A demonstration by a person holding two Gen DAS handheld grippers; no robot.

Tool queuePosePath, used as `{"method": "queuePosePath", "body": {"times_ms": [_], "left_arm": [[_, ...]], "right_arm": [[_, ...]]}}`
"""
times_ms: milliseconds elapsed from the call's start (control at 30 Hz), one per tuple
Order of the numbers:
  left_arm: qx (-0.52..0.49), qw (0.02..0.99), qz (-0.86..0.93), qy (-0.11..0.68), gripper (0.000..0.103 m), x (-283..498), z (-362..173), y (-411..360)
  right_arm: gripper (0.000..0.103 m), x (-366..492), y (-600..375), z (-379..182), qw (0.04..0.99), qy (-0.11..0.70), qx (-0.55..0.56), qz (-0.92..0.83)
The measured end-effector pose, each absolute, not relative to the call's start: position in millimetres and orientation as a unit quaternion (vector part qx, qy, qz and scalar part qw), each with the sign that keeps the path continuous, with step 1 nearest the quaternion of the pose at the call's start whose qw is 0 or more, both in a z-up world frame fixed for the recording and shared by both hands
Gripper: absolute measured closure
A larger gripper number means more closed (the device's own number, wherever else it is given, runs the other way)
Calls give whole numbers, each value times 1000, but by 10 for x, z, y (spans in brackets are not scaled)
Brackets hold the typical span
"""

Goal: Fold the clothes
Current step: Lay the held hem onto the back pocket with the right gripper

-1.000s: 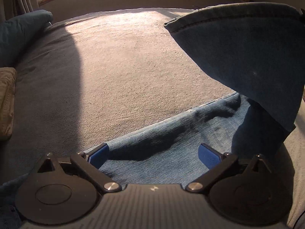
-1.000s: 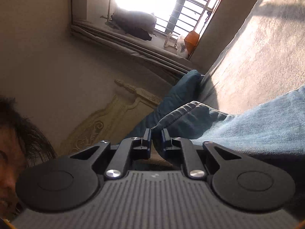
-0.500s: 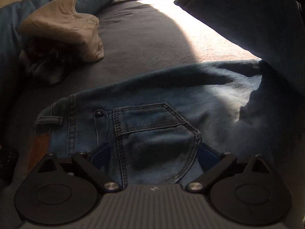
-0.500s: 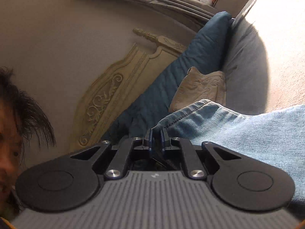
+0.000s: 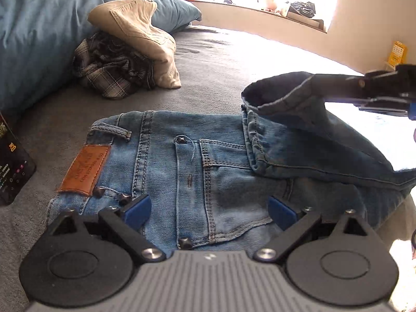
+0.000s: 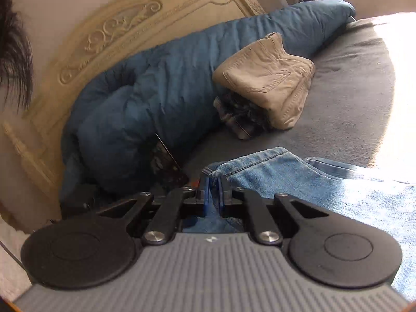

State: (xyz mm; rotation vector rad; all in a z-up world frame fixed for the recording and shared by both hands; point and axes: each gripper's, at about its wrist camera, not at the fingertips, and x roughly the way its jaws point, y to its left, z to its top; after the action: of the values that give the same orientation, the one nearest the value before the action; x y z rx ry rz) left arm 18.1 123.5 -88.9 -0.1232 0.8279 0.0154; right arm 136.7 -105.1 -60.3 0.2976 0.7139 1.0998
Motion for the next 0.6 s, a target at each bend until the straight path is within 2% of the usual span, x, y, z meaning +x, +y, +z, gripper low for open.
{"method": "queuePosePath", "body": {"times_ms": [67,600], "left_arm": [[-63,914,8,402,6,201,-901,1234],[-41,909,29,413,6,253,-902,1129]], "right_arm": [[96,1296,-1007,-632,797,329,97,498],[95,1175,-733,-827,819,294,-14,492]]}}
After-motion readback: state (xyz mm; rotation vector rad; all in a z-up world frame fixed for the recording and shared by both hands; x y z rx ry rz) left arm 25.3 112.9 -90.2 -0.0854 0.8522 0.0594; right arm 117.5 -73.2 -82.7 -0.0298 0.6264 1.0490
